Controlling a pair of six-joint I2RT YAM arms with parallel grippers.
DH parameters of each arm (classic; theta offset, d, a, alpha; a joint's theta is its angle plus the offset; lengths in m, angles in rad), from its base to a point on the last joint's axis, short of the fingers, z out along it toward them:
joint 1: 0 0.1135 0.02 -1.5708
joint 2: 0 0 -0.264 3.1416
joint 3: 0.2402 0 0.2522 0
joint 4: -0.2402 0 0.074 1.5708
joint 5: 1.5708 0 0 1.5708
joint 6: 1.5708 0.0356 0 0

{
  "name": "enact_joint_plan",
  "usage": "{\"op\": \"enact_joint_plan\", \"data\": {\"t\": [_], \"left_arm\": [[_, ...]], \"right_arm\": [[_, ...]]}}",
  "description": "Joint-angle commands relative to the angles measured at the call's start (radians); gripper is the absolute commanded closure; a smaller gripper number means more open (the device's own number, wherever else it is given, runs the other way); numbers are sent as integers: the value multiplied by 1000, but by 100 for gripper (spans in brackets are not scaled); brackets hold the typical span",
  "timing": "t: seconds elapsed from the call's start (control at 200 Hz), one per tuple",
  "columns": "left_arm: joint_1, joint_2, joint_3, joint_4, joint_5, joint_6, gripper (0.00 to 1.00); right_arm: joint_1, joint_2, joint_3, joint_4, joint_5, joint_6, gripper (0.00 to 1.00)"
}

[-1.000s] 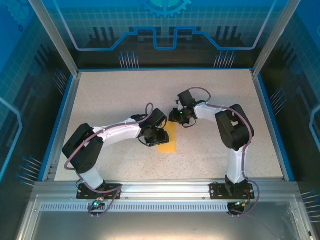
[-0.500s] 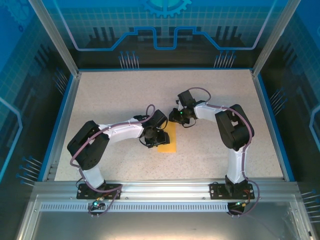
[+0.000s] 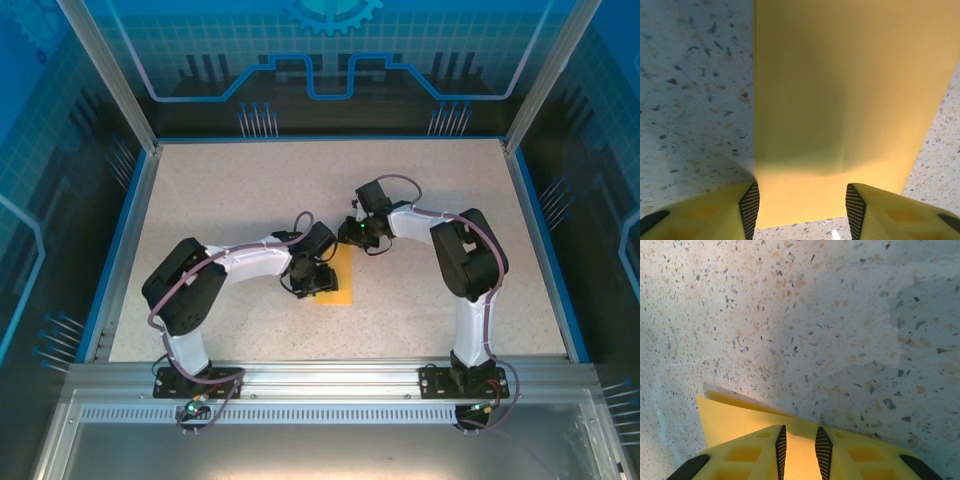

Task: Fold a paper plane with a square sheet of paper (pick it up from the middle)
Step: Fold the triangle a second time at the center of the table.

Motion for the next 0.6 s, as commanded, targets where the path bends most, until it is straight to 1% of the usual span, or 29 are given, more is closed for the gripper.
{"op": "enact_joint_plan", "data": {"t": [0.0, 0.13, 0.425, 0.595], "left_arm": [[-13, 26, 34, -9, 33, -7, 48], [-14, 29, 41, -1, 45, -4, 53], [-15, 16, 49, 9, 53, 0, 53], [-15, -9, 42, -3, 34, -1, 62]], "right_arm": [[14, 61, -50, -88, 22, -1, 72], [14, 61, -50, -88, 22, 0, 72], [15, 61, -51, -88, 22, -1, 72], [15, 61, -51, -87, 22, -1, 72]]}}
